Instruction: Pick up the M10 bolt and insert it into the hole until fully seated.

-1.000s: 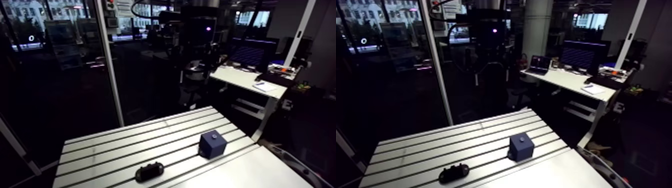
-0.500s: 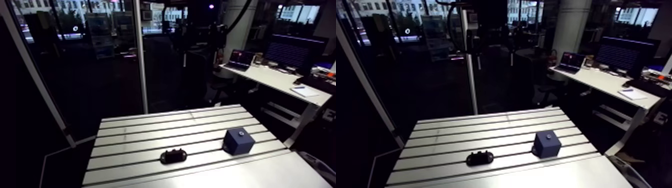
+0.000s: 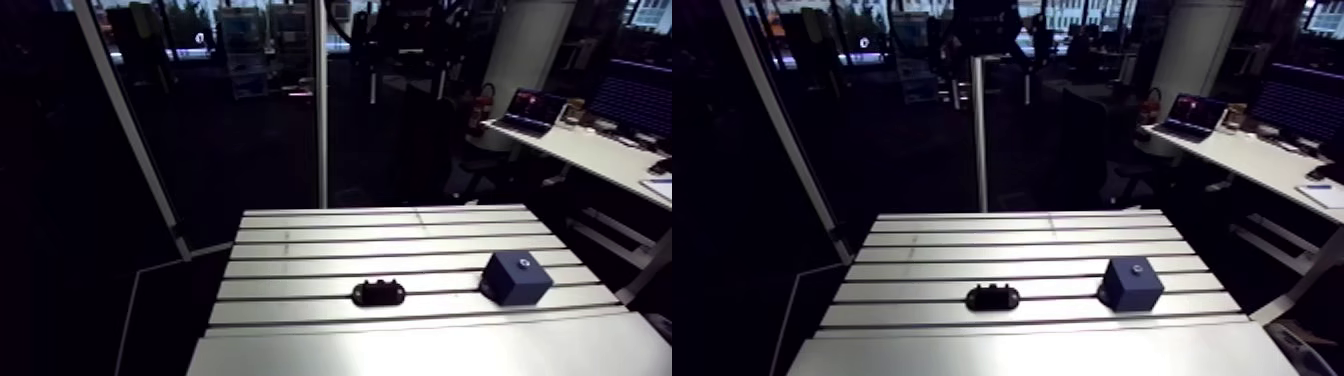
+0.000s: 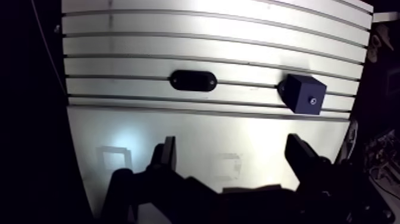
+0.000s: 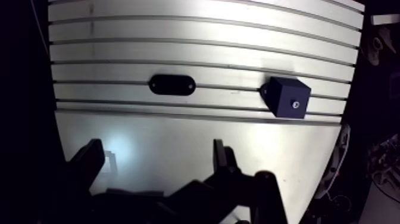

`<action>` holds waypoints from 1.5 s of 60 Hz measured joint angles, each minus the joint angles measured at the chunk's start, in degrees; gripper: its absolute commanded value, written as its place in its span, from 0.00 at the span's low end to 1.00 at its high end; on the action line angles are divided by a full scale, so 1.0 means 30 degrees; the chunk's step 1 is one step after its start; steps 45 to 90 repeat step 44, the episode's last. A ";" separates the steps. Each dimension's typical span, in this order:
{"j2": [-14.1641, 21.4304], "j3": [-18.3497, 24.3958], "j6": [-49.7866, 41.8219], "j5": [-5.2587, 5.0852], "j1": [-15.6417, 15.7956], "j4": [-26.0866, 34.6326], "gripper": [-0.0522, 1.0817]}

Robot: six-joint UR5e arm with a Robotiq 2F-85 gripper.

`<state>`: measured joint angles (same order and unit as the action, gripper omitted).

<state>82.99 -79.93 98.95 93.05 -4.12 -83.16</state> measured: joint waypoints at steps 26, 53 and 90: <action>-0.0177 -0.0386 -0.0087 -0.0109 0.0086 -0.0411 0.05; -0.0213 -0.0648 -0.0088 -0.0155 0.0085 -0.0748 0.05; -0.0213 -0.0648 -0.0088 -0.0155 0.0085 -0.0748 0.05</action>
